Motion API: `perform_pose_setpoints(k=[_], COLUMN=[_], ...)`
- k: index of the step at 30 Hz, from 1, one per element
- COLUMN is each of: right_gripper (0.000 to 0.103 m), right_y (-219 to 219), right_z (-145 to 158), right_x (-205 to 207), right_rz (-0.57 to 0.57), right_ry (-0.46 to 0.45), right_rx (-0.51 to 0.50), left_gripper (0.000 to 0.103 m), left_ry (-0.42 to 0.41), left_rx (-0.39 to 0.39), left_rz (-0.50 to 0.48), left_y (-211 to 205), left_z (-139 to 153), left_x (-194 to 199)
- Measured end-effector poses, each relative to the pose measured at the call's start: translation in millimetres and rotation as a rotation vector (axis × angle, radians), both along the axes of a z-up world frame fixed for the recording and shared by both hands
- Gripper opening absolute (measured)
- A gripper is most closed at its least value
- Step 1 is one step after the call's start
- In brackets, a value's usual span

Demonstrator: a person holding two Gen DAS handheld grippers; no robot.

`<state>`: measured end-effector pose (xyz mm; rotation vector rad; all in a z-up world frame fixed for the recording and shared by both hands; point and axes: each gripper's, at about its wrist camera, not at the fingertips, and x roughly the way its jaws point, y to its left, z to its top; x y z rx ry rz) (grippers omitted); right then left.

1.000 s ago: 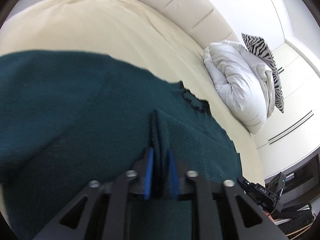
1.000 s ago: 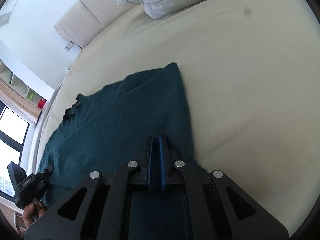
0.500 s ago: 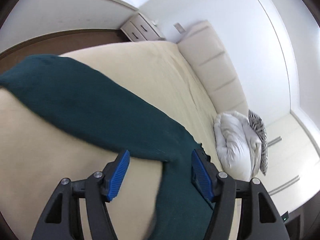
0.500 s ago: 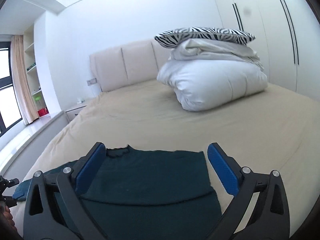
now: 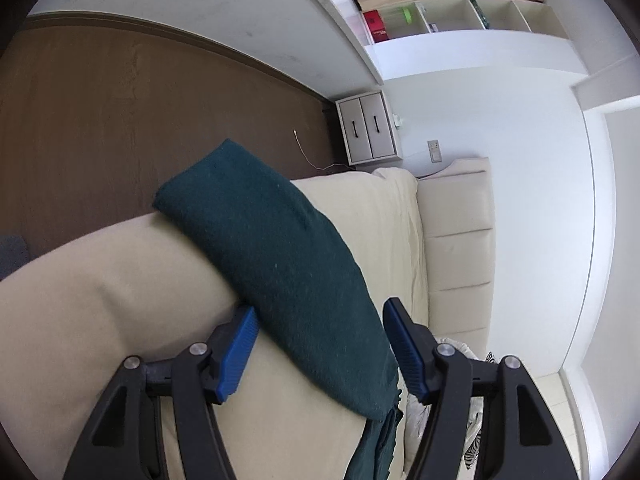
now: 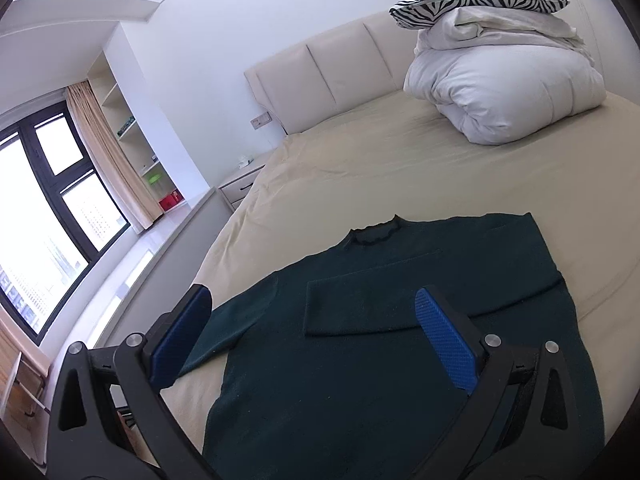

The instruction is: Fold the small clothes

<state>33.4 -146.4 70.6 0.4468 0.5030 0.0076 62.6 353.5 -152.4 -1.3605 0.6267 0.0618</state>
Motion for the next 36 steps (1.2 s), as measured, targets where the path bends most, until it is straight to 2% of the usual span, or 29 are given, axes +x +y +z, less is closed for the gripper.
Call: perform_pose_setpoints(k=[2,4,5,6,9,11,12,14,15,17,20,22,23,26,28,29,30,31,32,34,35,36], right_gripper=[0.103,0.103,0.103,0.103,0.103,0.103,0.103,0.102,0.102,0.102,0.101,0.101,0.101,0.101,0.101,0.101,0.101,0.101,0.101,0.101,0.101,0.101], right_y=[7.8,5.0,1.5,-5.3,-12.6,-20.5,-25.7,-39.7,-45.8,-59.1,-80.9,-95.8,-104.3,-123.4,-132.6,-137.7,-139.2,-141.6,-143.5,-143.7,-141.8,-138.4], right_z=[-2.2,-4.0,-5.3,-6.5,-13.0,-20.7,-25.9,-36.3,-41.8,-51.5,-62.2,-68.9,-73.3,-85.8,-94.6,-100.6,-104.5,-110.2,-116.6,-126.5,-131.1,-136.3], right_x=[-3.1,-11.3,-13.4,-22.2,-28.7,-31.3,-32.9,-31.5,-32.9,-40.7,-47.8,-53.9,-57.0,-63.9,-65.6,-65.2,-64.4,-62.0,-58.0,-48.3,-40.4,-29.9], right_rz=[0.003,0.006,0.005,0.006,0.008,0.009,0.004,-0.006,-0.014,-0.038,-0.076,-0.106,-0.123,-0.150,-0.153,-0.152,-0.149,-0.141,-0.130,-0.107,-0.083,-0.053], right_ry=[0.007,0.015,0.019,0.021,0.029,0.039,0.049,0.066,0.073,0.083,0.085,0.086,0.091,0.113,0.138,0.155,0.168,0.189,0.216,0.252,0.267,0.283], right_rx=[0.002,0.009,0.011,0.014,0.021,0.035,0.044,0.066,0.078,0.097,0.123,0.145,0.160,0.189,0.199,0.204,0.206,0.210,0.215,0.220,0.225,0.230], left_gripper=[0.063,0.043,0.023,0.007,0.007,0.007,0.007,0.007,0.007,0.008,0.008,0.008,0.008,0.009,0.016,0.025,0.030,0.032,0.034,0.050,0.063,0.072], left_ry=[-0.007,0.004,0.017,0.027,0.034,0.015,-0.004,-0.045,-0.077,-0.132,-0.228,-0.269,-0.277,-0.261,-0.211,-0.170,-0.144,-0.123,-0.127,-0.135,-0.140,-0.154], left_rx=[-0.036,-0.049,-0.052,-0.054,0.021,0.141,0.215,0.316,0.402,0.527,0.726,0.842,0.875,0.928,0.971,0.990,0.995,0.990,0.973,0.931,0.921,0.919], left_rz=[0.026,0.041,0.043,0.049,0.042,-0.002,-0.047,-0.128,-0.195,-0.298,-0.518,-0.654,-0.707,-0.881,-0.965,-1.004,-1.023,-1.036,-1.034,-1.036,-1.035,-1.026], left_y=[9.5,16.9,19.3,22.6,24.9,9.8,-5.3,-31.5,-59.6,-107.2,-213.6,-285.1,-313.8,-400.6,-436.5,-449.4,-452.3,-453.3,-449.2,-432.5,-422.6,-416.3], left_z=[-4.9,-7.5,-9.3,-10.1,3.7,32.1,51.5,79.6,102.1,131.1,163.6,163.3,158.1,115.8,87.3,71.3,62.9,55.7,55.2,57.6,62.2,67.1], left_x=[9.3,17.0,19.3,20.8,18.8,22.5,31.0,45.1,55.5,67.0,79.3,73.7,67.9,52.9,44.6,42.4,39.2,39.1,38.7,26.1,20.5,16.3])
